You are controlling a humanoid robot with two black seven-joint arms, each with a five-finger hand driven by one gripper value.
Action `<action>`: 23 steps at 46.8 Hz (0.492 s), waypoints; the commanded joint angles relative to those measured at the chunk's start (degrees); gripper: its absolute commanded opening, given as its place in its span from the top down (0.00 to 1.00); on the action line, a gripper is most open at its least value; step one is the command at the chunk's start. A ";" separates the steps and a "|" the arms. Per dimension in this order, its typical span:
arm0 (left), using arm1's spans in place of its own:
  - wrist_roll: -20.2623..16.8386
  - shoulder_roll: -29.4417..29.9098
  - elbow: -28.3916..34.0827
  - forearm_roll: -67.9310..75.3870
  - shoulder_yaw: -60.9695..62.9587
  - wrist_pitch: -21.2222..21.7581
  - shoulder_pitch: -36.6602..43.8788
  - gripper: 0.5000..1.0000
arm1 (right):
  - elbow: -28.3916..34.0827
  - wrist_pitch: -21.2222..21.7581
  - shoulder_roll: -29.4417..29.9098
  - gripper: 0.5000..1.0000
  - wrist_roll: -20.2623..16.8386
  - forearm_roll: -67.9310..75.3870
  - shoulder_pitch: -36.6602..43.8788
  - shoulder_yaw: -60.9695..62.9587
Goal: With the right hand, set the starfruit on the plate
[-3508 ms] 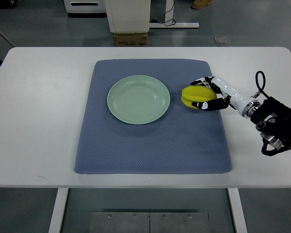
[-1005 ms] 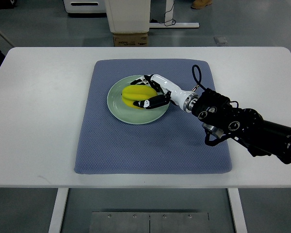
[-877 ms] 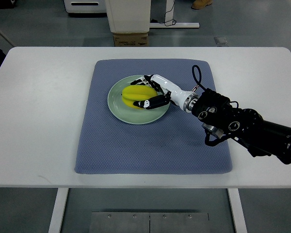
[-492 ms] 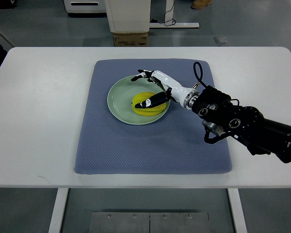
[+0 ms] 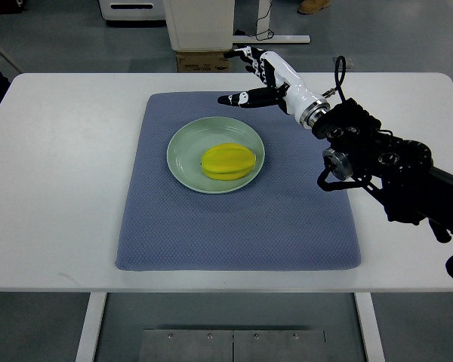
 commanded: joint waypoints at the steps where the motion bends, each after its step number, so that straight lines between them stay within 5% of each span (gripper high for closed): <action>1: 0.00 0.00 0.00 0.00 0.01 -0.01 0.00 0.00 | 0.00 0.04 -0.63 0.00 -0.12 -0.03 -0.03 0.14; 16: 0.00 0.00 0.00 0.00 0.01 -0.01 0.00 0.00 | -0.52 1.18 -6.34 0.00 -1.52 12.61 -5.38 6.37; 23: 0.00 0.00 0.00 0.00 0.01 -0.01 0.00 0.00 | -1.31 4.96 -7.92 0.00 -1.61 19.04 -7.23 9.54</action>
